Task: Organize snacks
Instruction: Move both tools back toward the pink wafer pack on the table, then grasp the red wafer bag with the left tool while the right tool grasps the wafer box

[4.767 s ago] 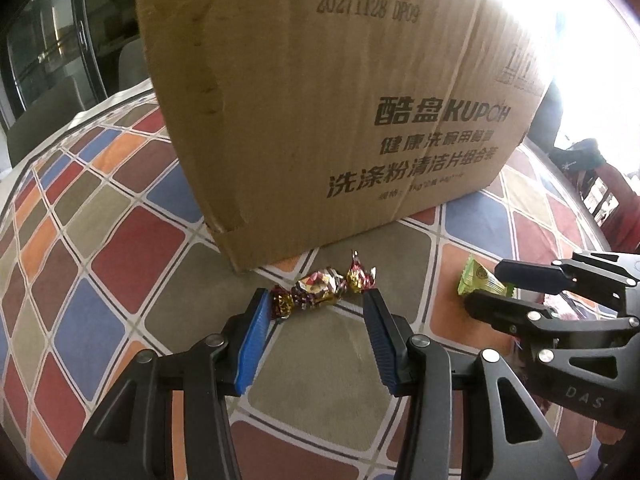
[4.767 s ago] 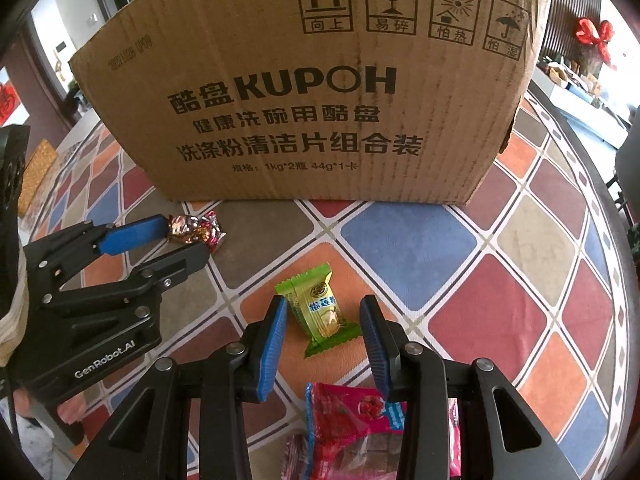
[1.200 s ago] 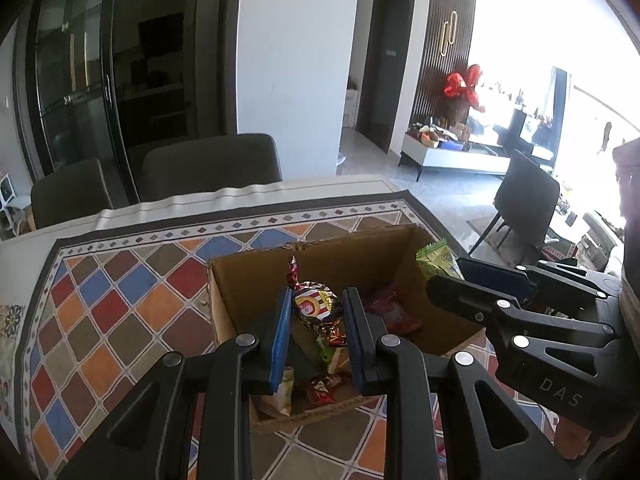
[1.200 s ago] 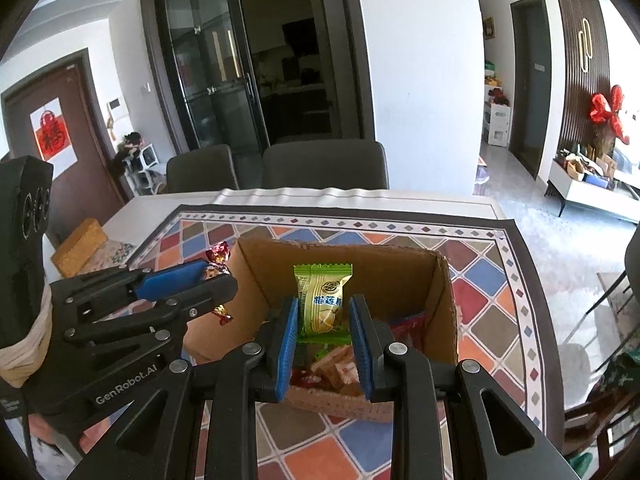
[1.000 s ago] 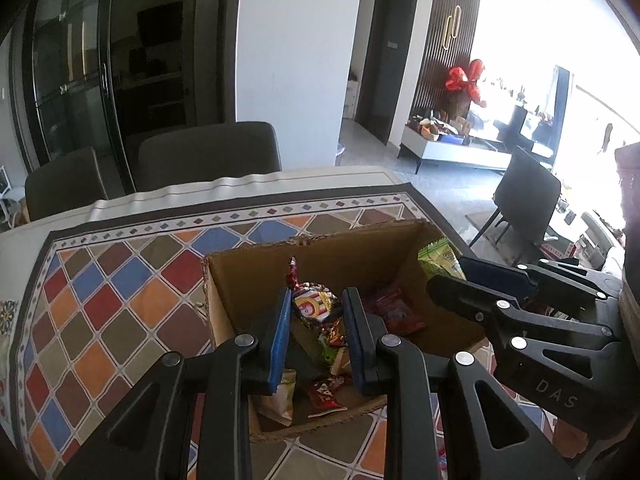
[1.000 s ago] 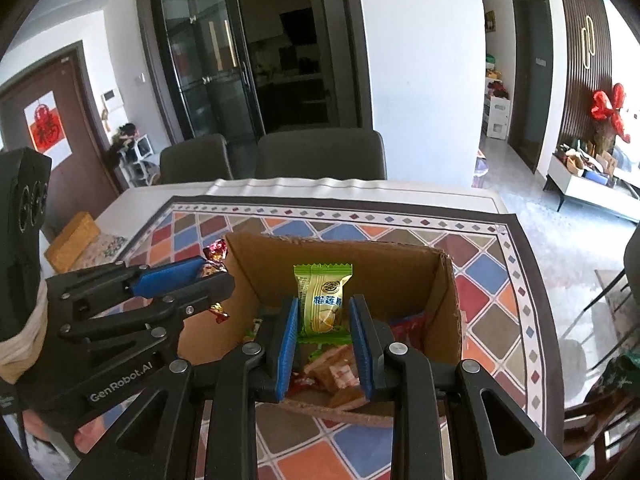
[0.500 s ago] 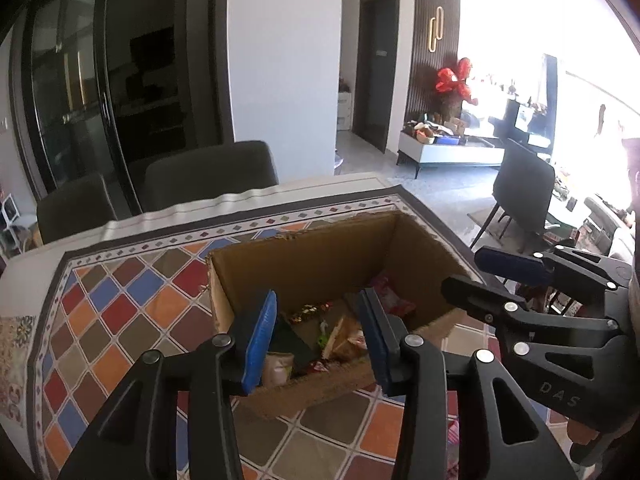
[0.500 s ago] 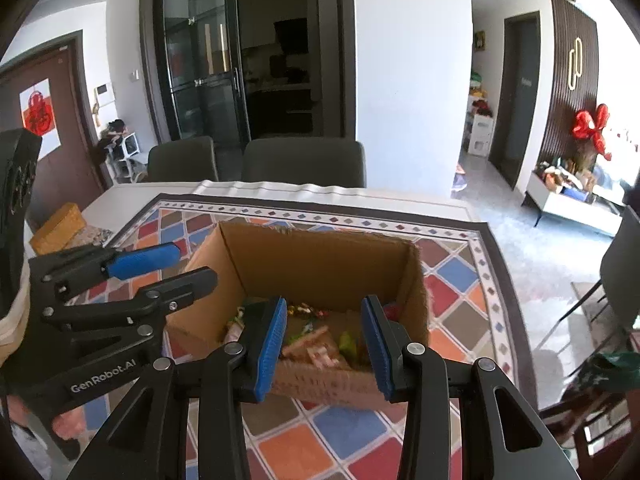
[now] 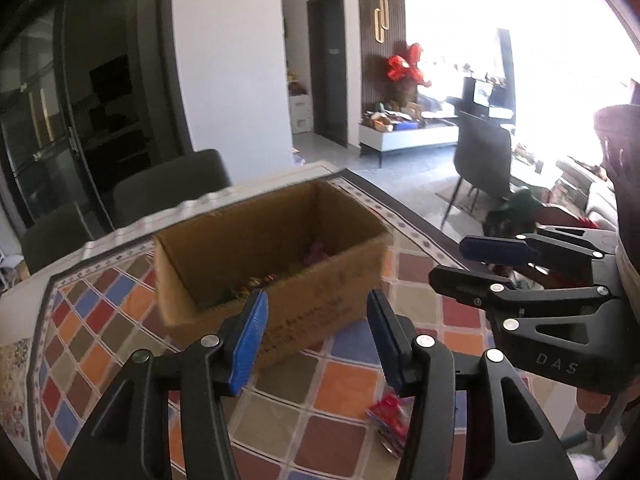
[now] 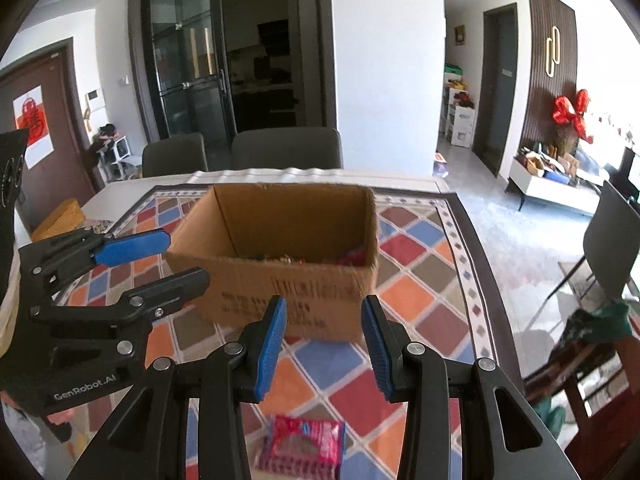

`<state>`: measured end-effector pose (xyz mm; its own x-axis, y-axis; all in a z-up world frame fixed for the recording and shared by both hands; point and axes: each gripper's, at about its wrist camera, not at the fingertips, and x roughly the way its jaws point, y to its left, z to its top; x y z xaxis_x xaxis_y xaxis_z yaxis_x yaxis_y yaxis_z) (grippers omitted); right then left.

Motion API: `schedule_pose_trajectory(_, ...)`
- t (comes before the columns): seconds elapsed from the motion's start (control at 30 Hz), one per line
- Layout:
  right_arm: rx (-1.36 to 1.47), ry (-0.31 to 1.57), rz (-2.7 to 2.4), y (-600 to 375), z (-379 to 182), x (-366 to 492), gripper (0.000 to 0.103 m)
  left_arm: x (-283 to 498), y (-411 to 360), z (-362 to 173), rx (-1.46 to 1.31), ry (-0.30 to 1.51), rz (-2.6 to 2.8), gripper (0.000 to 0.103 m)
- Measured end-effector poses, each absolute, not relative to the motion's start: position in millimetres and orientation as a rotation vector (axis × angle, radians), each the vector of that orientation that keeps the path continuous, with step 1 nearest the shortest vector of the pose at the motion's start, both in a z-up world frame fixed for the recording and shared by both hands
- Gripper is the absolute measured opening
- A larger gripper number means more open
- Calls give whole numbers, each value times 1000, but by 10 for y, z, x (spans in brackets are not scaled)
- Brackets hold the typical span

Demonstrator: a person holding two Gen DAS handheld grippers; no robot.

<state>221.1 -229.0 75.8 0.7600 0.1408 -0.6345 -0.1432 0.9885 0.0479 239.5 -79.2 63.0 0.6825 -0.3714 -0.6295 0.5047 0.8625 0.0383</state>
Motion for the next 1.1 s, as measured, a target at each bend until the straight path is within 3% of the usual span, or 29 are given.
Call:
schedule_pose_trajectory(0.47,48,829,127,-2456,229,1791,40,1953,-1090,153,348,728,-638,54)
schedule_pose_trajectory(1.1,158,1054,106,-2524,-547,1617,40,1956,-1313,-541,477,880,-812,56)
